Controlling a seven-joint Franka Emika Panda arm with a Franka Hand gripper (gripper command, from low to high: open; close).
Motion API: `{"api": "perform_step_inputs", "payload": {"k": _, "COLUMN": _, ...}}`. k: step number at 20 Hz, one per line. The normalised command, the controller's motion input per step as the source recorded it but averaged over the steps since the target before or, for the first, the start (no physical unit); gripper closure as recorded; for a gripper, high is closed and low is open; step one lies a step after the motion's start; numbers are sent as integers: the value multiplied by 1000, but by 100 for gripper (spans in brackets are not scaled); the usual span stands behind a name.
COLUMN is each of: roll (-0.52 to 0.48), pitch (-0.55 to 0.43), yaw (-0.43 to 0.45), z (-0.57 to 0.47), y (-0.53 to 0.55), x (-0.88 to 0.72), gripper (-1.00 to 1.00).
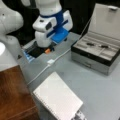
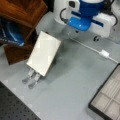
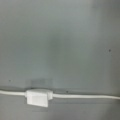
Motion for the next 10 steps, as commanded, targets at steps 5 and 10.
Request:
{"api": "perform_step_inputs", "payload": {"k": 5, "roll": -79, "pitch": 283, "yaw": 114, "z": 197, "y": -104, "x": 285, "gripper": -100}}
{"api": "perform_step_inputs", "payload": {"k": 10, "roll": -70, "pitch": 217, "yaw": 144, "z": 175, "y": -178, "x": 134, "gripper": -100}}
